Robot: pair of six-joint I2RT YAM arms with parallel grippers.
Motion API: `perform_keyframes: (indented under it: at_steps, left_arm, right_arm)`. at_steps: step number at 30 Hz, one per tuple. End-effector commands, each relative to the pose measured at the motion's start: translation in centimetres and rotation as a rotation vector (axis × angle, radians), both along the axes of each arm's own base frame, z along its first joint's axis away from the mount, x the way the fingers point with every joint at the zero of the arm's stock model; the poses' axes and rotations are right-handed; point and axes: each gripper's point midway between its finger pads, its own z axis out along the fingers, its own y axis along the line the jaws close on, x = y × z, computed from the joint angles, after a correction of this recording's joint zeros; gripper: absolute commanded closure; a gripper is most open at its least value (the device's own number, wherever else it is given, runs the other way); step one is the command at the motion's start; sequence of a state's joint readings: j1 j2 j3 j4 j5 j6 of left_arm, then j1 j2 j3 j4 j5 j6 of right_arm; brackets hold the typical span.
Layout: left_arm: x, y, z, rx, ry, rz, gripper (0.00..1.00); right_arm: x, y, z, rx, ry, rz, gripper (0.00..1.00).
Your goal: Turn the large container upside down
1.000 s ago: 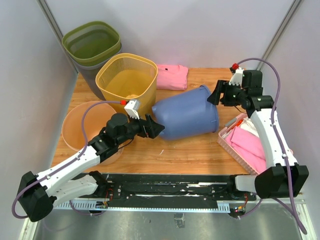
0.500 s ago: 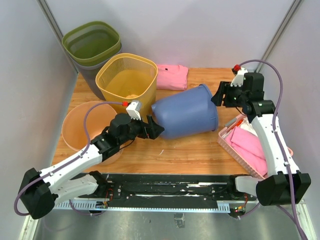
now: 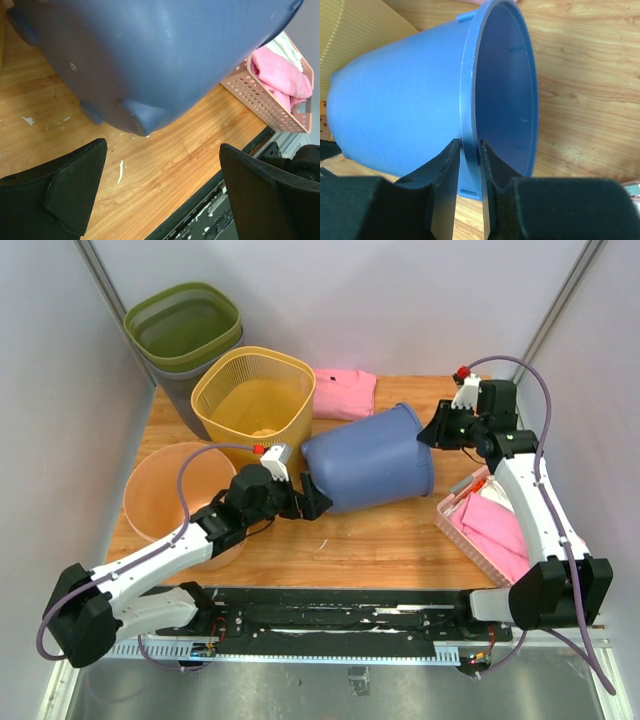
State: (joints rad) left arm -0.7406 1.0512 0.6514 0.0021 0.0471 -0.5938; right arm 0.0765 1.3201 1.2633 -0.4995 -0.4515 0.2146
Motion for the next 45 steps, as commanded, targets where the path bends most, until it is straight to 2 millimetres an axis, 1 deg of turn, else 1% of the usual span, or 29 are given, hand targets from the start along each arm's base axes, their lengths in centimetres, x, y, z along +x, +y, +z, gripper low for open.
perform_keyframes:
  at_steps: [1,5,8,10,13,16,19,21,23,24,28,32,36,39,42,45]
  left_arm:
    - [0.8,-1.2,1.7,-0.084,-0.041,0.012,0.01]
    - [1.4,-2.7,2.7,-0.133,-0.067,-0.023,0.03]
    - [1.2,-4.1,3.3,-0.159,-0.057,-0.085,0.06]
    - [1.0,-4.8,4.1,-0.186,-0.052,-0.114,0.10]
    - [0.8,-5.1,6.4,-0.232,-0.077,-0.132,0.13]
    - [0.6,-5.3,8.9,-0.285,-0.119,-0.151,0.13]
    - [0.8,-5.6,10.5,-0.301,-0.145,-0.155,0.09]
    - [1.7,-5.0,9.8,-0.268,-0.123,-0.091,0.06]
    - [3.1,-3.6,8.2,-0.198,-0.084,0.025,0.04]
    - [3.4,-2.9,7.5,-0.165,-0.072,0.062,0.02]
    - [3.7,-1.4,4.8,-0.085,-0.029,0.134,0.01]
    - [4.1,-0.5,3.1,-0.061,-0.013,0.190,0.01]
    - [4.7,-0.6,1.8,-0.069,0.012,0.172,0.01]
    - [5.0,-0.9,1.3,-0.099,0.029,0.145,0.01]
    - [4.7,-1.8,1.3,-0.122,0.030,0.093,0.01]
    - [4.6,-2.6,0.1,-0.133,0.067,0.065,0.01]
  right_arm:
    - [0.9,0.0,-0.1,-0.003,-0.023,-0.022,0.85]
    - [1.2,0.2,-0.9,0.006,-0.002,-0.018,0.91]
    - [1.2,0.5,-1.1,0.037,-0.001,-0.004,0.92]
    - [1.3,0.5,-1.1,0.068,0.001,0.001,0.93]
    - [1.3,0.2,-1.3,0.099,0.011,0.000,0.97]
    - [1.4,0.2,-1.6,0.120,0.017,0.007,0.98]
    - [1.5,0.3,-1.8,0.137,0.024,0.016,0.98]
    - [1.6,0.2,-2.1,0.139,0.031,0.016,0.98]
    - [1.6,0.2,-2.4,0.146,0.044,0.015,0.99]
    - [1.6,0.2,-2.6,0.149,0.051,0.017,0.99]
    - [1.6,0.3,-3.1,0.150,0.060,0.024,1.00]
    - [1.6,0.2,-3.3,0.151,0.064,0.028,1.00]
    - [1.6,0.2,-3.4,0.152,0.067,0.031,1.00]
    - [1.5,0.2,-3.5,0.154,0.068,0.033,1.00]
    - [1.4,0.2,-3.6,0.155,0.072,0.036,1.00]
    - [1.4,0.1,-3.8,0.157,0.076,0.036,1.00]
